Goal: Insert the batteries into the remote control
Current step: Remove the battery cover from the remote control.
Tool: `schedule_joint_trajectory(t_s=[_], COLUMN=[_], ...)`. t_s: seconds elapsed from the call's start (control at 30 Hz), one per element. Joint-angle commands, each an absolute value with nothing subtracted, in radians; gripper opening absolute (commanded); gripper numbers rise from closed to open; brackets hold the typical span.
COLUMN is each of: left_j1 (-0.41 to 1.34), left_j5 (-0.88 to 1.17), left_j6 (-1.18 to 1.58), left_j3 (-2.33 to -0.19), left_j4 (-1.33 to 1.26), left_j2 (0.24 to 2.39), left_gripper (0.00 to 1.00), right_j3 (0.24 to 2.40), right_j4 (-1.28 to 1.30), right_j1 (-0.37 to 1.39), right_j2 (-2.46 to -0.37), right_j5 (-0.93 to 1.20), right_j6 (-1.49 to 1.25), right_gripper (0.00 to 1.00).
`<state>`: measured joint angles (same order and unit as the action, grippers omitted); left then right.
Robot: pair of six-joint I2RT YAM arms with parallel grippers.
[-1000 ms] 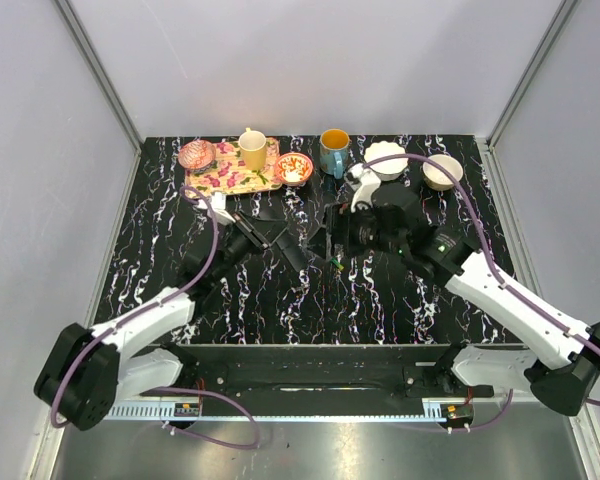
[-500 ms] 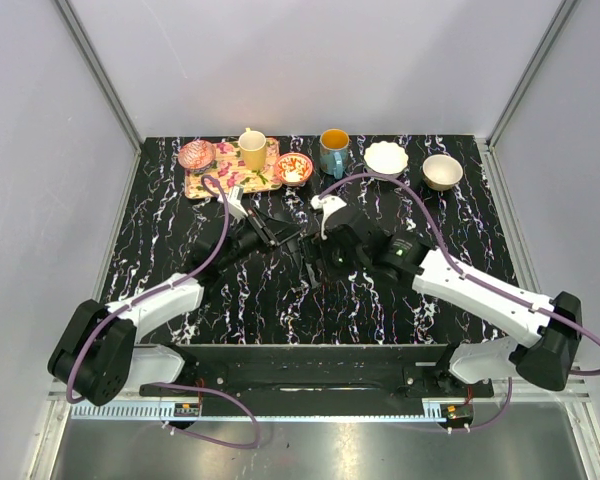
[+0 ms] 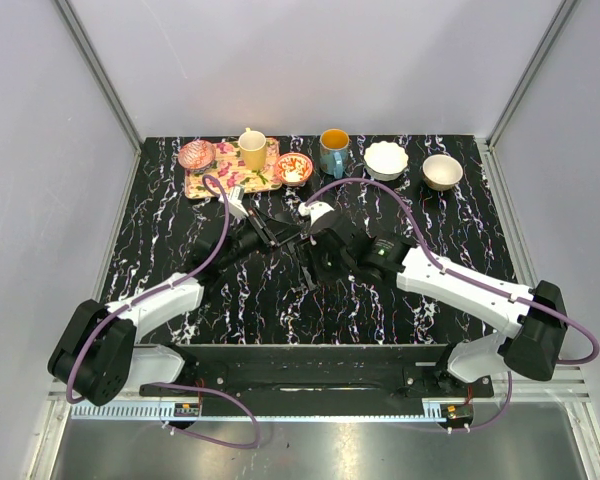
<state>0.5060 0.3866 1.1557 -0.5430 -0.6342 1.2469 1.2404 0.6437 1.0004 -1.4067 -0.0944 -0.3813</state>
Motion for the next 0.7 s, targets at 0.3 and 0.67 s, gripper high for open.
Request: schedule_joint_trajectory(t_s=[0.3,0.67], left_j1=[0.502,0.502], left_j5=[0.405,0.387], left_j6=[1.150,1.128], left_j3=[-0.569,-0.572], left_j4=[-0.692,-0.652], left_j2=[1.226,1.216], left_gripper=[0.00,0.00], right_j3=[1.287,1.287], right_j4=[0.589,0.615], right_j1=[1.006,1.008], right_j2=[-1.417,-1.394], right_j5=[-0.110,-0.101], right_j6=[-0.365,-0.361], right_gripper=[0.54,0.24])
